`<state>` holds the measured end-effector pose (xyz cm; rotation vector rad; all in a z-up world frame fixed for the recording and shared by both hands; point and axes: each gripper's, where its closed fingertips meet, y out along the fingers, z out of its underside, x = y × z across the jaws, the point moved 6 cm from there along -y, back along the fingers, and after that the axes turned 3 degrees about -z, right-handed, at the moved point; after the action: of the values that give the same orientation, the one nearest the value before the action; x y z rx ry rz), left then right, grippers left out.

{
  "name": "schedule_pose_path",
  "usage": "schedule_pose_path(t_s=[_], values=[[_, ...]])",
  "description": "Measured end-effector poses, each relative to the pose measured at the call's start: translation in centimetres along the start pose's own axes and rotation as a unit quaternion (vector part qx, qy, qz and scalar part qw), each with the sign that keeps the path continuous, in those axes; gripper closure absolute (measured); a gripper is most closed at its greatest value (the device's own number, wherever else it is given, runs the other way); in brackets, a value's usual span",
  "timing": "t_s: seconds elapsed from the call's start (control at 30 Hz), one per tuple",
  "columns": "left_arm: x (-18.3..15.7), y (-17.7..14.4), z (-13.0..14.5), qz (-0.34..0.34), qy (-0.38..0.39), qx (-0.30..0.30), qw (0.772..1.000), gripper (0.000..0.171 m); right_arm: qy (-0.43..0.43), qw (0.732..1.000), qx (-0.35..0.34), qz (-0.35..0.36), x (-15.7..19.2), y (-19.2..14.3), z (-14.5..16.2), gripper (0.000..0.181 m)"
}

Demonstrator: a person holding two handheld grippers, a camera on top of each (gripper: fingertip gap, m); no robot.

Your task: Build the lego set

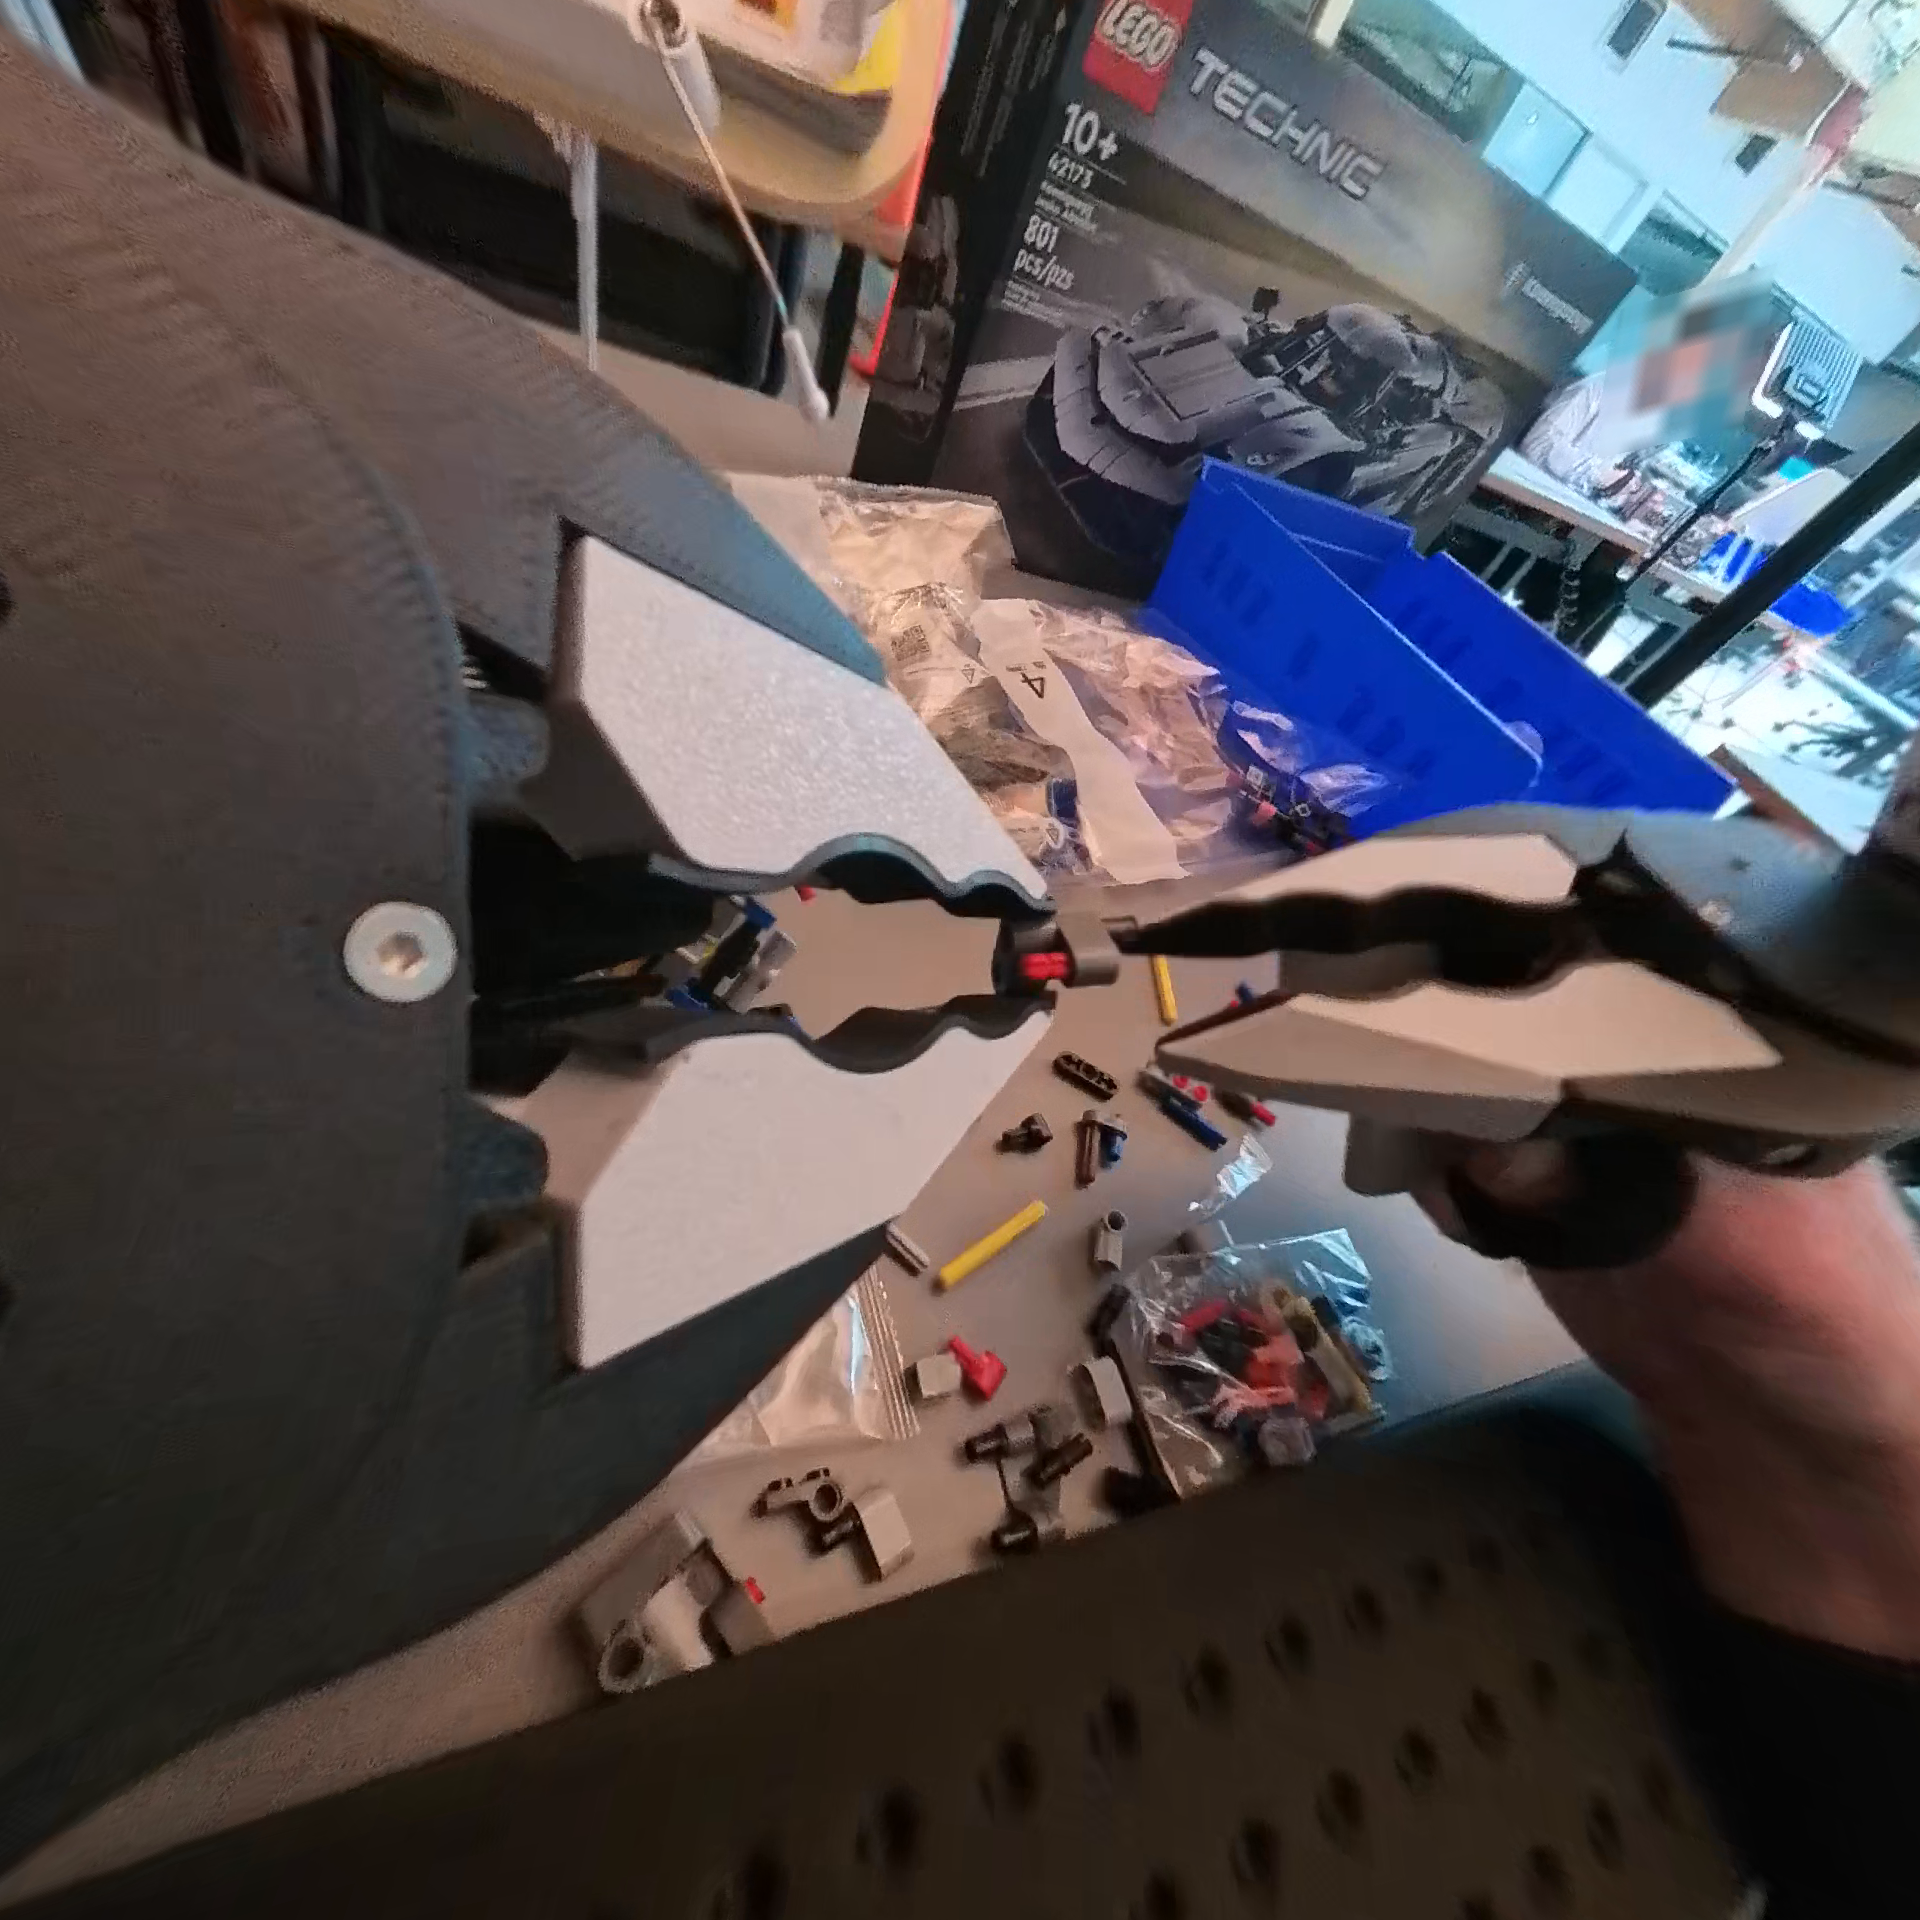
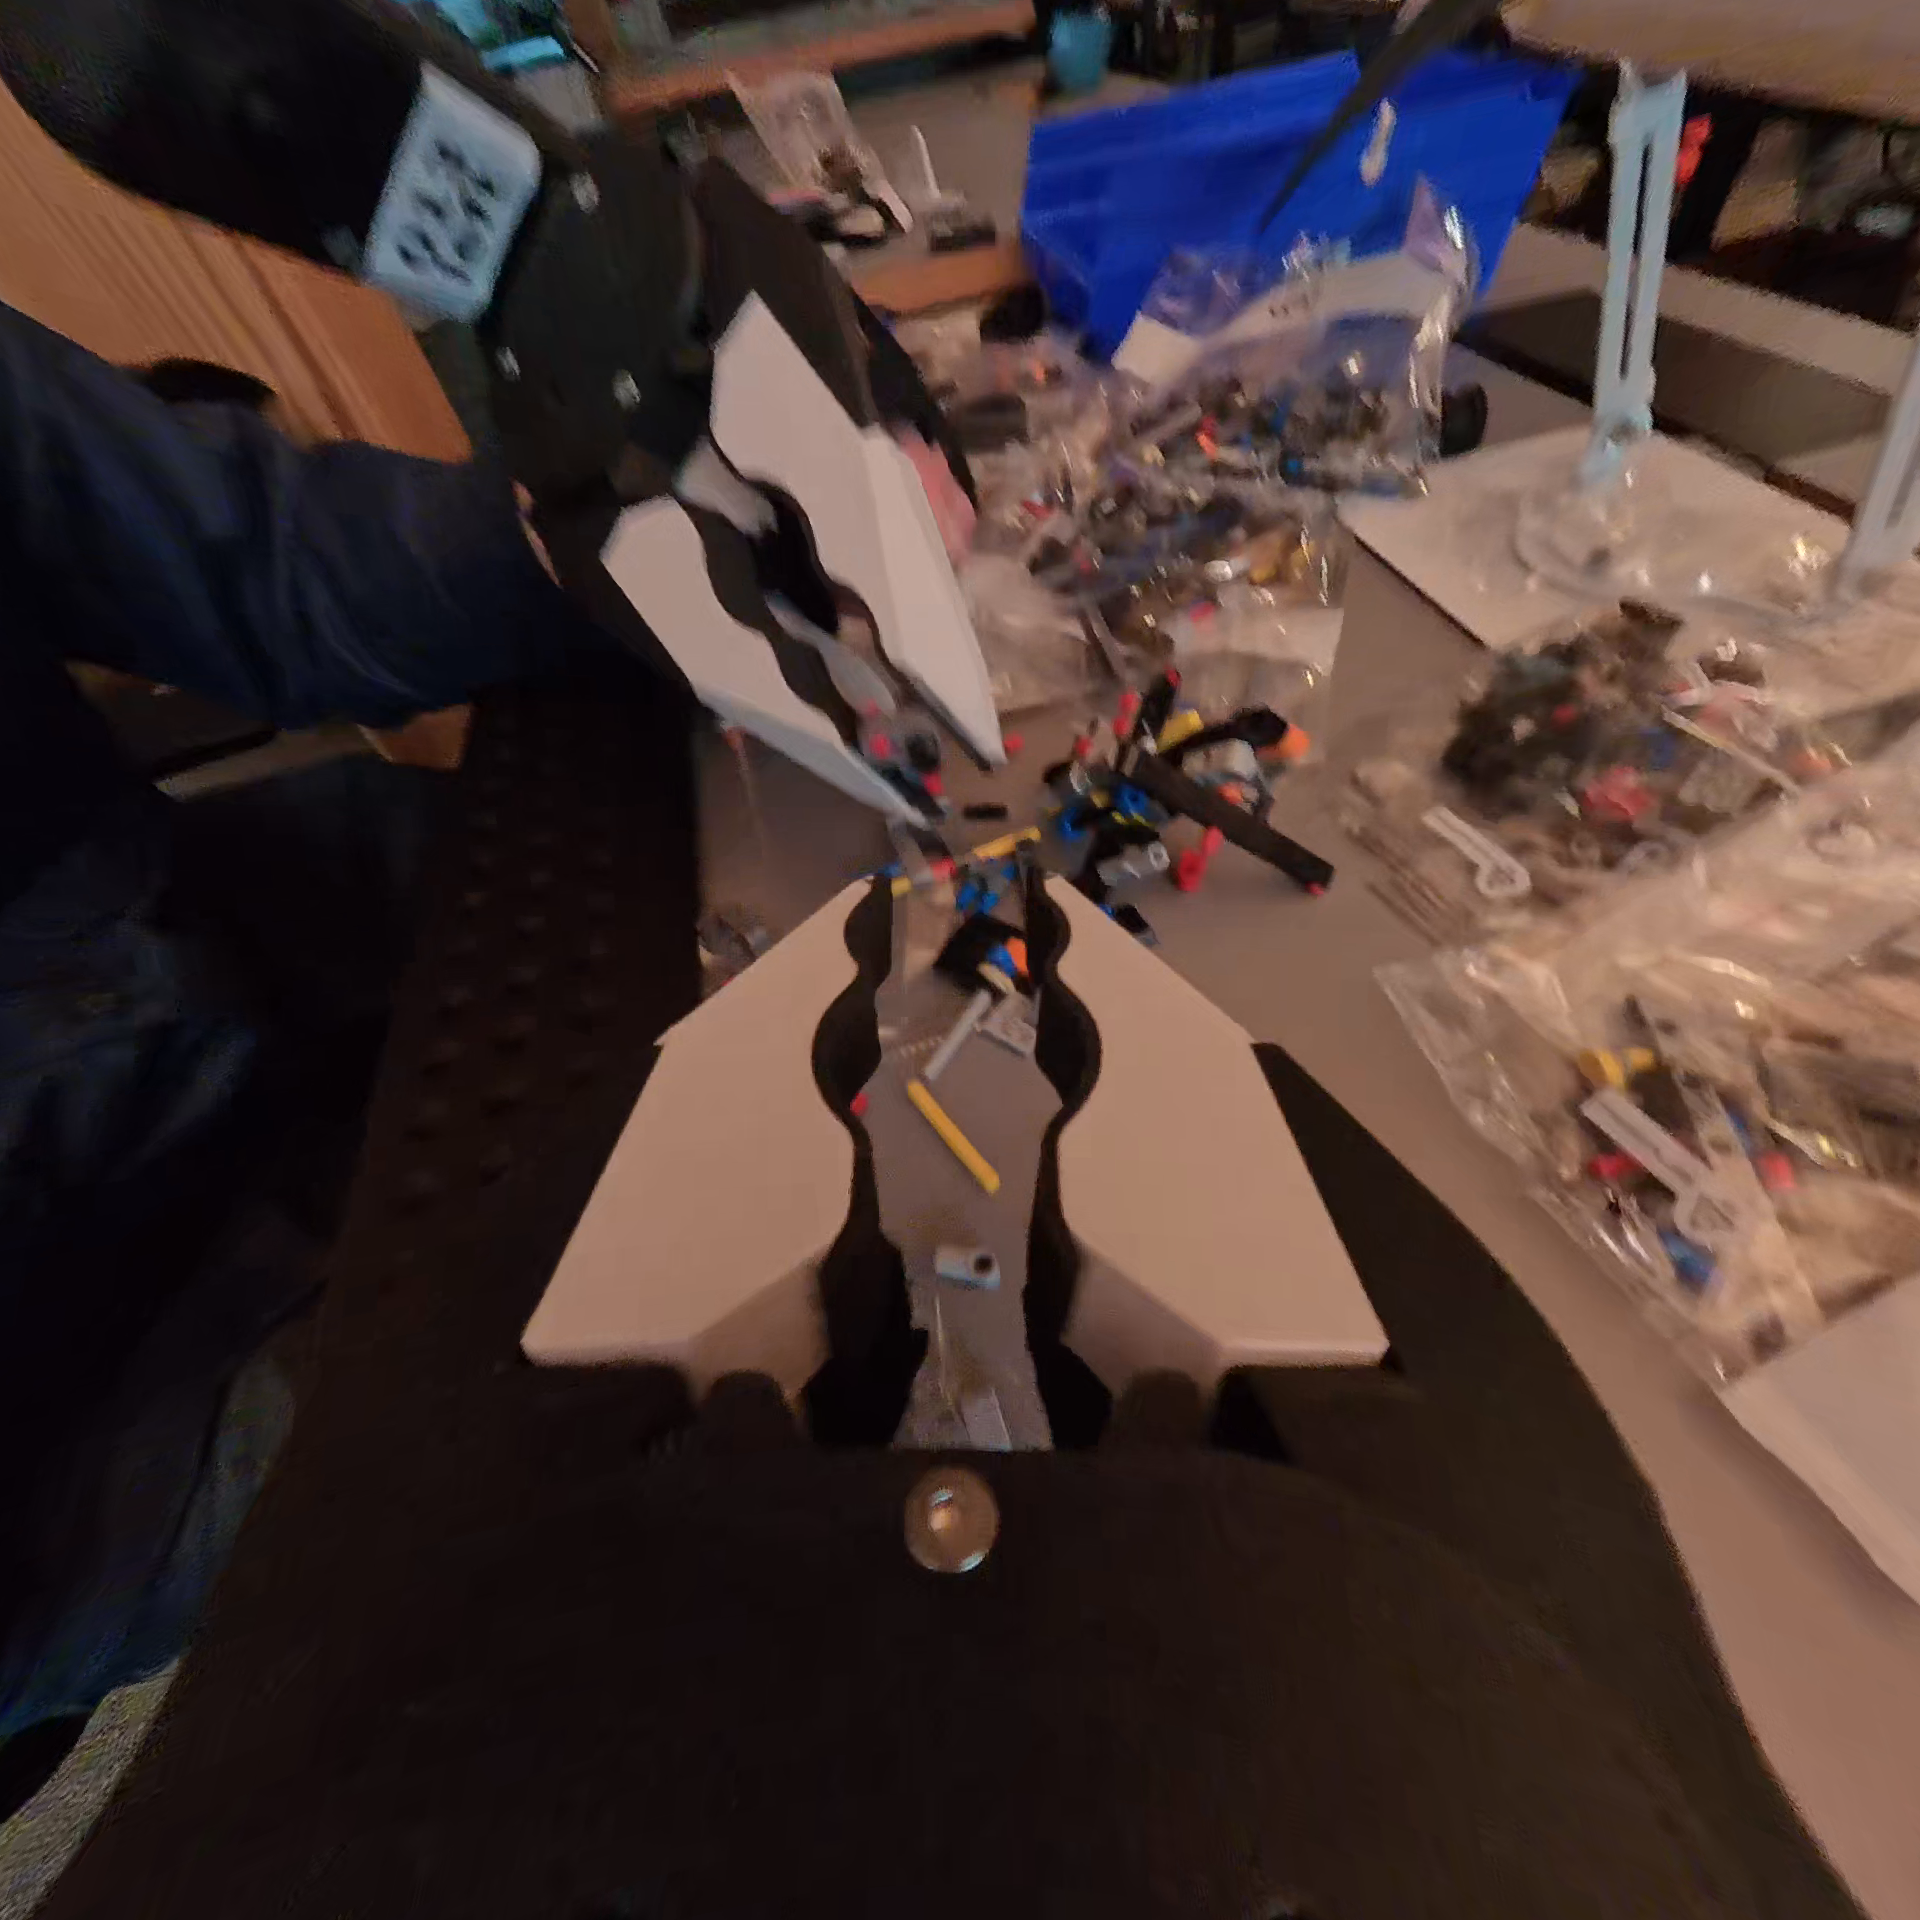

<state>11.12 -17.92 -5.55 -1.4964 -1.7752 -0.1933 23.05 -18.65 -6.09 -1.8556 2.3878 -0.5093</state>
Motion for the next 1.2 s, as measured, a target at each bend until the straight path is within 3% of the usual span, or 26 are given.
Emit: schedule_pose_path(t_s=[0.1, 0.27, 0.43, 0.67, 1.03, 1.2], values=[[-1.0, 0.8, -0.3, -0.001, 0.043, 0.015, 0.999, 0.158, -0.001, 0.999, -0.032, -0.021, 0.6, 0.2, -0.8, 0.161], [-1.4, 1.4, -0.5, -0.022, 0.077, 0.031, 0.996, 0.158, 0.018, 0.999, -0.020, -0.036, 0.6, 0.7, -0.4, 0.159], [-1.8, 1.6, -0.6, -0.025, 0.097, 0.034, 0.994, 0.159, 0.012, 0.999, -0.025, -0.035, 0.7, 0.6, -0.5, 0.181], [-1.2, 1.2, -0.9, -0.036, 0.072, 0.014, 0.997, 0.159, 0.025, 0.998, -0.045, -0.026, 0.2, -0.4, -0.7, 0.171], [-1.2, 1.0, -1.1, -0.041, 0.077, 0.009, 0.996, 0.160, -0.010, 0.999, -0.023, -0.028, 1.0, -0.1, -0.8, 0.180], [-1.3, 0.5, -1.4, -0.012, 0.051, 0.000, 0.999, 0.161, -0.023, 0.999, -0.017, -0.039, 1.5, -0.2, -0.8, 0.180]])
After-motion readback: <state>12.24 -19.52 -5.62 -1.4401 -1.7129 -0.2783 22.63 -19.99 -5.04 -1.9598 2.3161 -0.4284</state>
